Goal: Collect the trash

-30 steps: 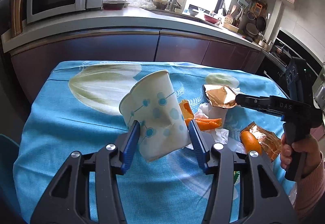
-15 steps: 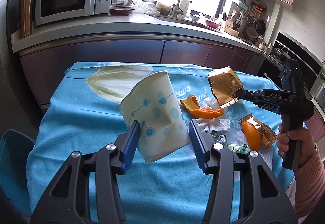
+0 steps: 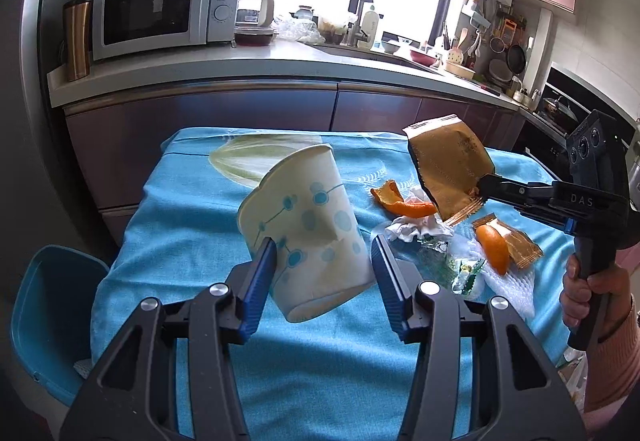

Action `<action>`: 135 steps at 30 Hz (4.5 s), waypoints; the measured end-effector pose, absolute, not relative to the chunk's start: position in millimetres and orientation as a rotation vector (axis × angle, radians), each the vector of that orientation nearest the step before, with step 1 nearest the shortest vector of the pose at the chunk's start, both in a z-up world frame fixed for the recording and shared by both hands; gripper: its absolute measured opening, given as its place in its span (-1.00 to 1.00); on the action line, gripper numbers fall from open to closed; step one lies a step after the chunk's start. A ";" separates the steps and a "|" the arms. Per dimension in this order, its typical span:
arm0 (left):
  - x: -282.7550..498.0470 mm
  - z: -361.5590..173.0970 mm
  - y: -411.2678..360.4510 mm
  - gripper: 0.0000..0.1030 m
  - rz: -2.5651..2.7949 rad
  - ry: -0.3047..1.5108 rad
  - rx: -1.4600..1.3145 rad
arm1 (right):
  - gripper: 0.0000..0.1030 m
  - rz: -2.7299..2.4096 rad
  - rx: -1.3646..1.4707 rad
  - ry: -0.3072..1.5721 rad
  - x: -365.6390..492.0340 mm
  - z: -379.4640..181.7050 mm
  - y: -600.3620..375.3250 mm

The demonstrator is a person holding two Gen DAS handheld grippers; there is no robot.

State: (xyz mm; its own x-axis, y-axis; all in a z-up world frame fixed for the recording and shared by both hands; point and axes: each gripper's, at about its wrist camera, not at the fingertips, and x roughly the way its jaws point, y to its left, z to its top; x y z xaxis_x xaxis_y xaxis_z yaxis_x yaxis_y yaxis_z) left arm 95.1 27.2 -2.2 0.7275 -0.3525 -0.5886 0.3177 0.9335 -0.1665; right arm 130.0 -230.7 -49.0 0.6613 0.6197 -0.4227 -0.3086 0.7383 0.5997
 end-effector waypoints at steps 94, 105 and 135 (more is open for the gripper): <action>-12.0 -23.5 79.1 -0.06 -0.591 0.602 0.065 | -0.16 0.725 0.384 0.738 121.4 -59.3 -130.6; -29.4 -23.4 69.5 -0.06 -0.747 0.600 0.094 | -0.33 1.040 0.302 0.773 124.3 -51.8 -85.6; -25.2 -26.3 148.0 -0.06 -0.377 0.646 -0.006 | -0.99 0.870 0.408 0.673 158.2 -22.1 -85.0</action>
State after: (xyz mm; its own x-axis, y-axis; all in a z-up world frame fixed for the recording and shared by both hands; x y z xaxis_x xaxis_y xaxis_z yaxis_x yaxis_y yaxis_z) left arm -25.2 148.0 -26.3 0.7333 -0.3448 -0.5861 0.3413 0.9321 -0.1214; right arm 158.2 -85.0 -22.1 0.4614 0.8058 -0.3712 -0.5614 0.5891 0.5811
